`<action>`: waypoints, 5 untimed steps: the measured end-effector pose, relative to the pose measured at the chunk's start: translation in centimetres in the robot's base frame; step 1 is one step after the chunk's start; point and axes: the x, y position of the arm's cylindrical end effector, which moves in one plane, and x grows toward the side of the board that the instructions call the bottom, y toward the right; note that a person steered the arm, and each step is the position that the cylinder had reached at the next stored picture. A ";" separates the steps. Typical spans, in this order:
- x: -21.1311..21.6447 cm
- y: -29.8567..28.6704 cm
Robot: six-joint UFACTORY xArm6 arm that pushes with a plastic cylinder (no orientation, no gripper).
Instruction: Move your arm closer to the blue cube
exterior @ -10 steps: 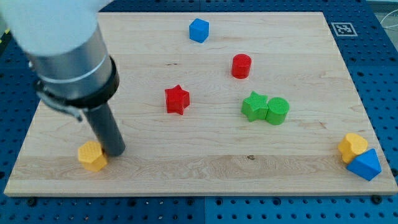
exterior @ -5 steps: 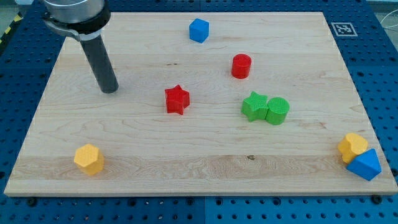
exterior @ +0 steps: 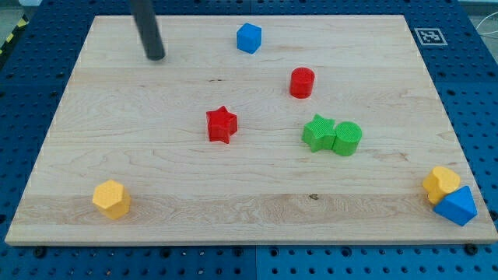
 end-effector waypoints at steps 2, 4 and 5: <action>-6.7 9.4; -7.4 25.3; -4.1 27.2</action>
